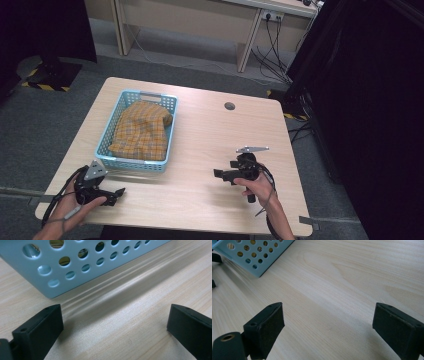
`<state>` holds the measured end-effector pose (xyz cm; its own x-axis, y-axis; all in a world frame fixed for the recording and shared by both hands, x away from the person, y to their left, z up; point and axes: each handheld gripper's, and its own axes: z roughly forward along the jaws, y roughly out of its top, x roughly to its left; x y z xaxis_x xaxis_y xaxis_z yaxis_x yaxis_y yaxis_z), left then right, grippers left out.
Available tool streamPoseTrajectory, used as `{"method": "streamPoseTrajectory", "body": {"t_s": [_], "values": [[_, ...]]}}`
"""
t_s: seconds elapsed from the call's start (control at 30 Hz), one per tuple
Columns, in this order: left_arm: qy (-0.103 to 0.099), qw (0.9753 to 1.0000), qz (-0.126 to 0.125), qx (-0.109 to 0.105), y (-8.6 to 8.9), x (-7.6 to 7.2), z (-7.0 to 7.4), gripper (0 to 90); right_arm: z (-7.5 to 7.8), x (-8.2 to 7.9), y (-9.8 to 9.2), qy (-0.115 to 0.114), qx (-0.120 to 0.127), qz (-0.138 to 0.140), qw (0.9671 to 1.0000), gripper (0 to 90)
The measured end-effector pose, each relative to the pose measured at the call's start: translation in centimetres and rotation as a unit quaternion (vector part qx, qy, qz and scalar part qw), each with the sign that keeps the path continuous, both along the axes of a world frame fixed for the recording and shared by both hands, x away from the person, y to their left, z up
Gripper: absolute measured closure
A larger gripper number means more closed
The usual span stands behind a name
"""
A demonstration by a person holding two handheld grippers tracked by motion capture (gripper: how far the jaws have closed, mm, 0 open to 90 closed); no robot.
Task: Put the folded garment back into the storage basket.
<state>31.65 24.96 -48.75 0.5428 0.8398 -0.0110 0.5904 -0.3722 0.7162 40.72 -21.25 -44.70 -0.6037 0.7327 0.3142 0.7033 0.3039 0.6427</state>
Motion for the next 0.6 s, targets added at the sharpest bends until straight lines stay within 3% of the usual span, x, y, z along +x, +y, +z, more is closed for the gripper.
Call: {"method": "streamPoseTrajectory", "body": {"t_s": [0.6], "values": [[0.000,1.0000,0.000,0.000,0.00,0.00,0.00,0.0,-0.56,-1.01,-0.90,0.000,-0.021,-0.010,0.9997,10.5]]}}
